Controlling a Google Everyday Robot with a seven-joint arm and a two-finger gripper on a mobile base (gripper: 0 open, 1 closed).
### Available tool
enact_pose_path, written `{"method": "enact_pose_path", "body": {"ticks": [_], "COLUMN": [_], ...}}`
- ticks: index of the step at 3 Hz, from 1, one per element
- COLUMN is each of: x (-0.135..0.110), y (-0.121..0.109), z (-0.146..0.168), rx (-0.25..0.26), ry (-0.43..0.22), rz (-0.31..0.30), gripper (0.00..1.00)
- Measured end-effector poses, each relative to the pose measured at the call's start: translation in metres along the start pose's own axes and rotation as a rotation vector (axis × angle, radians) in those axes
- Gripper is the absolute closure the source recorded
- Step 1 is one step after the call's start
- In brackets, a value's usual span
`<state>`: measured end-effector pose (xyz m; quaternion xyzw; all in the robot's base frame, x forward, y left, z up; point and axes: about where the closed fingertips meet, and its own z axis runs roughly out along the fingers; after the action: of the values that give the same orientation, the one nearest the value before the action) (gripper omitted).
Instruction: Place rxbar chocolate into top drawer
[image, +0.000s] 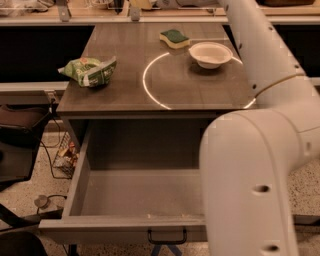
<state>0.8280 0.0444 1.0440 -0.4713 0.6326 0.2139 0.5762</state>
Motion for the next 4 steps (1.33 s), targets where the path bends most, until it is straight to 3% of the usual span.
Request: {"method": "enact_pose_path", "body": {"ticks": [1, 2, 4], "x": [-0.014, -0.006, 0.044], "y": [0.015, 0.038, 0.098], "z": [-0.032, -0.056, -0.095], "rx": [0.024, 0.029, 0.024], "ry": [-0.026, -0.054, -0.01], "rz": [-0.015, 0.003, 0.07], "gripper": [1.0, 1.0, 1.0]}}
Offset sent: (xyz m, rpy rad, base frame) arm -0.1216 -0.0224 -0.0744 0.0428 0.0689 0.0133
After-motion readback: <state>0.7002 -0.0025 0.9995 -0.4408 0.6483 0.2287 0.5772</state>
